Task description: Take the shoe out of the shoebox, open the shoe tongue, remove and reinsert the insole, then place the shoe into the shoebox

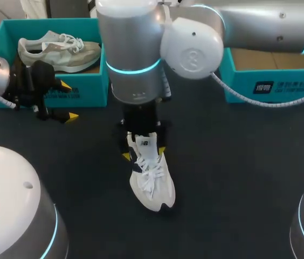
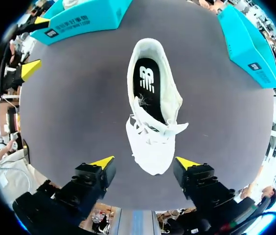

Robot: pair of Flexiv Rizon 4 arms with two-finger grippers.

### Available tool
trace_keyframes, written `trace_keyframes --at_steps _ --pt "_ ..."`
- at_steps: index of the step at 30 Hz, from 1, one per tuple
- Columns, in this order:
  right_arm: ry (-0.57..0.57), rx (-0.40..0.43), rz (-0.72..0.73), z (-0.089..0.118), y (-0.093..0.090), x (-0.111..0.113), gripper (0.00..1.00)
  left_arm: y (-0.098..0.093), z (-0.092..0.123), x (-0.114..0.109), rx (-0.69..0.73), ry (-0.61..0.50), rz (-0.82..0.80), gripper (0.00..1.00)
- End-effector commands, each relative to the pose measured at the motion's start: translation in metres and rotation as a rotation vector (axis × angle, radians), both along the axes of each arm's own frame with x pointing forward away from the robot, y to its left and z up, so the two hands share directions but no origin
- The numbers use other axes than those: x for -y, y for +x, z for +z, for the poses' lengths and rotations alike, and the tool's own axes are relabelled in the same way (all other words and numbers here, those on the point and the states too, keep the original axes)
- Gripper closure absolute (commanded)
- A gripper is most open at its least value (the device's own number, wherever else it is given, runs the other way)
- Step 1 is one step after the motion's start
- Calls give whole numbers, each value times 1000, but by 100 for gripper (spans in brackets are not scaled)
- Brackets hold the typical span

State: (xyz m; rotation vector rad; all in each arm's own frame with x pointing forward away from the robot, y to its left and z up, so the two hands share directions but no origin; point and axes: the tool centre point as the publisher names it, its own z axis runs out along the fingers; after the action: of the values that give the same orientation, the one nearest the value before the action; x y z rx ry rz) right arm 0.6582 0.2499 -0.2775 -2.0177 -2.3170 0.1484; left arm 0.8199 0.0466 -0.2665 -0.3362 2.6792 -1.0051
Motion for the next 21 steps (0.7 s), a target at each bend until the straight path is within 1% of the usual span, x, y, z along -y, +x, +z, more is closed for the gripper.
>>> trace_keyframes --at_steps 1,6,8,10,11,14,15,17,19,21 --pt "27 -7 -5 -8 -2 6 58 -1 1 0 -2 4 1 0" --pt "35 -16 0 -11 4 13 57 -1 1 0 -2 4 1 0" --pt "39 -21 12 -14 9 15 58 -1 1 0 -2 4 1 0" --pt "46 -21 27 -12 18 11 57 -1 1 0 -2 4 1 0" --pt "42 -25 34 -16 20 14 56 -1 1 0 -2 4 1 0" --pt "56 -17 57 -14 31 8 57 -1 1 0 -2 4 1 0" --pt "61 -16 65 -19 32 13 57 -1 1 0 -2 4 1 0" --pt "72 -12 82 -21 37 13 58 -1 1 0 -2 4 1 0" --pt "74 10 98 -22 45 10 59 -1 1 0 -2 4 1 0" --pt "78 6 117 -23 47 10 60 -1 1 0 -2 4 1 0"
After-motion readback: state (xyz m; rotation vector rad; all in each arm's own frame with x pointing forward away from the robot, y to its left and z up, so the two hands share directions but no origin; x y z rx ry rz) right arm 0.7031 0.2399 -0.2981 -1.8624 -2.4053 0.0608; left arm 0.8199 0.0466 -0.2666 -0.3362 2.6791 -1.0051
